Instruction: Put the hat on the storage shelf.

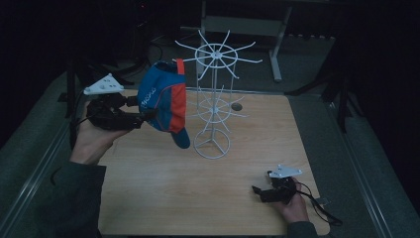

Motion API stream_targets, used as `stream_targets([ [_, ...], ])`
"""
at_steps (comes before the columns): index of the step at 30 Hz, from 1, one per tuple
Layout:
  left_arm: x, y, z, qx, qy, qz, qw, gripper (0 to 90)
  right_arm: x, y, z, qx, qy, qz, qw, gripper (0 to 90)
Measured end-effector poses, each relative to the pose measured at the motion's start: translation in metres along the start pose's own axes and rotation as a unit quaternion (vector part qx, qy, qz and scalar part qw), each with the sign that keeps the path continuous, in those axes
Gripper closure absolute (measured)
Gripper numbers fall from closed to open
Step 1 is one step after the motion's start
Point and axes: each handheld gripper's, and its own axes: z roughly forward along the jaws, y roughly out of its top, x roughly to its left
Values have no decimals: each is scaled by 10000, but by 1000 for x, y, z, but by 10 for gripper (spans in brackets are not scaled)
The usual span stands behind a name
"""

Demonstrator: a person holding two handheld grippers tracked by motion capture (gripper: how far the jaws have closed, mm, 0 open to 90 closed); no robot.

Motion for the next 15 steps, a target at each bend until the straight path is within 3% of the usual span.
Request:
stream_targets([
  [7, 1, -6, -5, -38, 132, -70, 9999, 336, 0, 0, 0, 0, 2, 0, 10000, 120],
  [15, 0, -15, -6, -70, 146, -184, 9997, 338, 0, 0, 0, -5, 7, -9, 10000, 120],
])
